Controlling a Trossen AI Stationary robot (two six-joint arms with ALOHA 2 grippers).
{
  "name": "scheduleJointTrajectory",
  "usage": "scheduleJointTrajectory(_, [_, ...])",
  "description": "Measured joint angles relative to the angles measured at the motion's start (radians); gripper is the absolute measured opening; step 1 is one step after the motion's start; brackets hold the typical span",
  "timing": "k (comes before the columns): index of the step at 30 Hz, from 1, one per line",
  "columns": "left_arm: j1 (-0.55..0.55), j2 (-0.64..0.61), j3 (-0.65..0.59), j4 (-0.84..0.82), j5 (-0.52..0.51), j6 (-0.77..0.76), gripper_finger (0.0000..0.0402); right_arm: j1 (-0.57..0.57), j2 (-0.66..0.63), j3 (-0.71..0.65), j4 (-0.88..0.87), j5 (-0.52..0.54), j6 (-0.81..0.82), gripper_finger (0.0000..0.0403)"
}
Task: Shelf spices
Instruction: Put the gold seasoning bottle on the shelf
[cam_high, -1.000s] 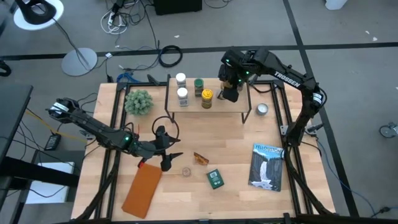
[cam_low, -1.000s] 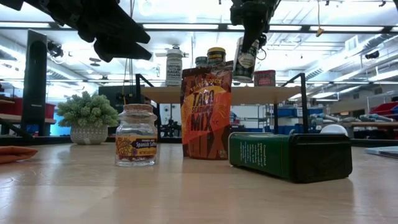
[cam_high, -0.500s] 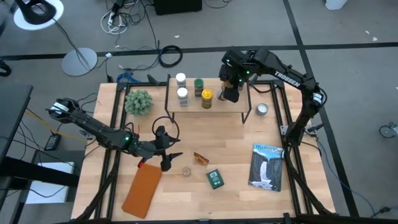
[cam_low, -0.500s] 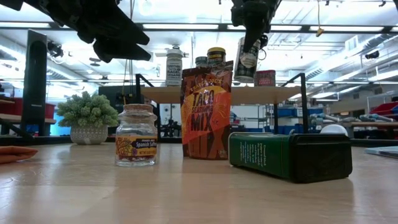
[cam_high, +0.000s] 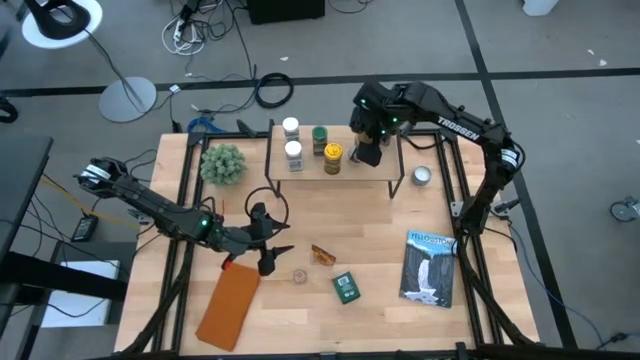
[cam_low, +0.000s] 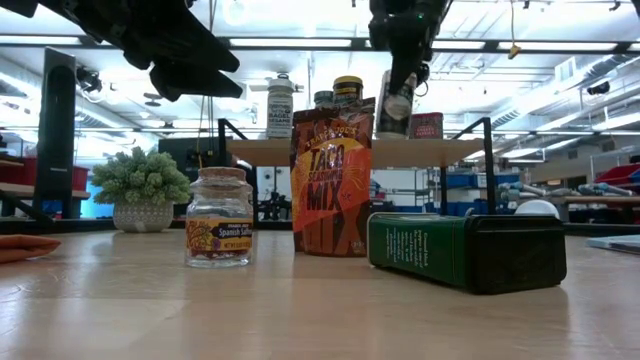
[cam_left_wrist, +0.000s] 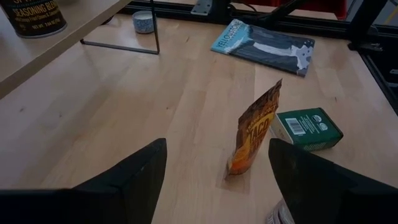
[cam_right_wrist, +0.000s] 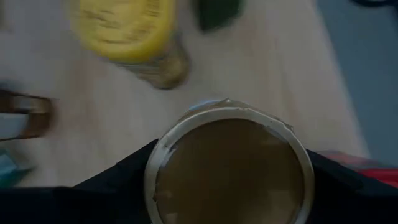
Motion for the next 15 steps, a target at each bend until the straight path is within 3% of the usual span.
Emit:
scheduleJointTrajectory(2, [0.0,0.0,0.0,0.0,0.0,0.0,0.0287,0.001,0.0,-0.012,0.002,0.052,0.009,0.0286])
scheduleJointTrajectory(15, [0.0,0.0,0.0,0.0,0.0,0.001,0.0287,-0.001,0.0,-0.019,0.02,0.007,0.011,0.0299])
